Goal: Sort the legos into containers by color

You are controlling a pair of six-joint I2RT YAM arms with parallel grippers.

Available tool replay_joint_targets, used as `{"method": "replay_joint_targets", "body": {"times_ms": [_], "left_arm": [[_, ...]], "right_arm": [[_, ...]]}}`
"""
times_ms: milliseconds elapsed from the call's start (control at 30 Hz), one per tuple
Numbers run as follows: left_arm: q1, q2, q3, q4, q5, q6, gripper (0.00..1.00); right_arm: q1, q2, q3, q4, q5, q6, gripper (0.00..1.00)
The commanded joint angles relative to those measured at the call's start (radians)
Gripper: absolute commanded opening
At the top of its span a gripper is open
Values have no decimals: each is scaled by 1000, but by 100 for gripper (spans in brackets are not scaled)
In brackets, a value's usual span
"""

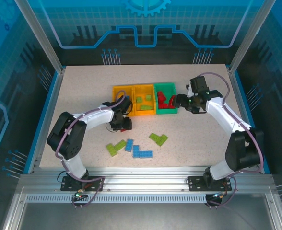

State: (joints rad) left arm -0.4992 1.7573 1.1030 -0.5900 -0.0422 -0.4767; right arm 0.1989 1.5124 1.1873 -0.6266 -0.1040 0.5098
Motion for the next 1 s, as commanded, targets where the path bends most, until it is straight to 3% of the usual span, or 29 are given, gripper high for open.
{"method": "replay_joint_targets", "body": {"times_ms": [0, 233, 533, 767, 867, 933, 967], "left_arm": [[-28, 30, 106, 9, 48, -25, 45], [-68, 160, 379, -19, 80, -20, 46], [-73, 350, 662, 25, 212, -82, 45], [-80, 329, 601, -8, 170, -72, 50], [-77, 274, 522, 12, 142, -92, 58], [-69, 231, 468, 22, 121, -123, 73], [-60, 204, 438, 27, 111, -134, 86]], "right_arm": [[-31, -31, -34, -2, 10, -16, 82], [-58, -59, -87, 14, 9, -25, 82], [-86, -71, -133, 119, -64, 2, 78], [-66, -54, -121, 90, -100, -34, 78], [9, -37, -136, 65, -83, -4, 78], [68, -32, -160, 70, -58, 63, 80], [98, -30, -178, 93, -56, 104, 81]]}}
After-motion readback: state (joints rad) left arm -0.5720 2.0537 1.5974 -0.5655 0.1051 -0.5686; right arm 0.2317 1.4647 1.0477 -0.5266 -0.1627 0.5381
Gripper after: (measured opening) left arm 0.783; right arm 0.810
